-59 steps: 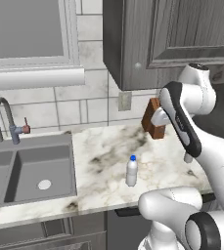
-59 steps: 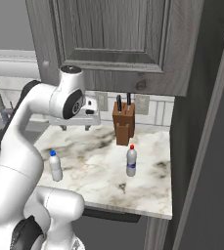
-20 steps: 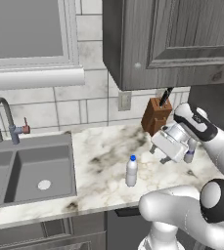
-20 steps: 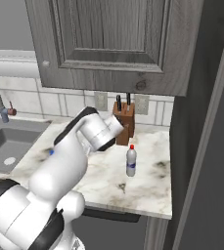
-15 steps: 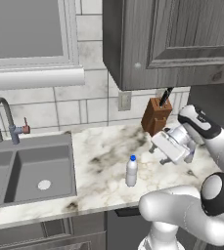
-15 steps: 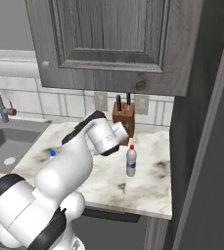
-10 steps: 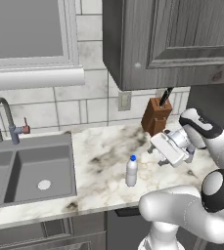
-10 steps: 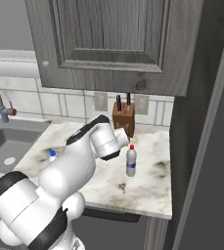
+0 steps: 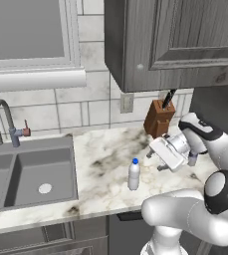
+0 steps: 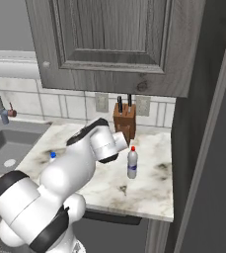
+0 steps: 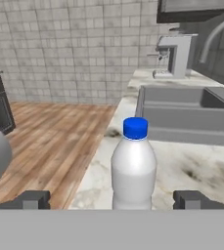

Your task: Take the bottled waters from the counter and place them in the freezer to freeze. Close the freezer door after placing the bottles.

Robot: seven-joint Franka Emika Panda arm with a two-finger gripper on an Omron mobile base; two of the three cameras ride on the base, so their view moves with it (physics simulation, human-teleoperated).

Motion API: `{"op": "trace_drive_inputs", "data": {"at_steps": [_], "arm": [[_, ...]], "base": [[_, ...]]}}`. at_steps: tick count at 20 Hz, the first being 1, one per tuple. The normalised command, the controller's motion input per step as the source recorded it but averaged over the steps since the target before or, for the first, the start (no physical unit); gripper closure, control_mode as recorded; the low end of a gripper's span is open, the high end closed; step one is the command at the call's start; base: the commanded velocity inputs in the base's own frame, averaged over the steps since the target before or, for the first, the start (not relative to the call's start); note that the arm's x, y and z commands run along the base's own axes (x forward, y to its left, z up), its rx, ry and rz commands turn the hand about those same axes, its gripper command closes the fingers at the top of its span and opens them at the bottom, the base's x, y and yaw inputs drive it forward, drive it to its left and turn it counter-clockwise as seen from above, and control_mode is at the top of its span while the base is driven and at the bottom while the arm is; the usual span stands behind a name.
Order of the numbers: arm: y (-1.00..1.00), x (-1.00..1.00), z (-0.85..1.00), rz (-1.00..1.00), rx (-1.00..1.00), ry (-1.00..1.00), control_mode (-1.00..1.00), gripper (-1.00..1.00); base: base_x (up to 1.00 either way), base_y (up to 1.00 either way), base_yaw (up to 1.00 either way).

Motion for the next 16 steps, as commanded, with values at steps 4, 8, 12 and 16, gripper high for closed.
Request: {"op": "trace_drive_inputs", "data": {"at_steps": [4, 8, 12, 16], "arm": [[0.15, 0.00, -0.37, 0.00, 0.00, 0.00, -1.00, -1.00], [0.16, 0.00, -0.31, 0.00, 0.00, 0.00, -1.00, -1.00], [0.15, 0.00, -0.19, -0.07, 0.02, 0.00, -1.00, -1.00], [0.11, 0.00, -0.13, -0.07, 0.03, 0.00, -1.00, -1.00]], "base": [[0.00, 0.00, 0.00], [0.00, 0.00, 0.00], [0.00, 0.00, 0.00], [0.00, 0.00, 0.00]]}}
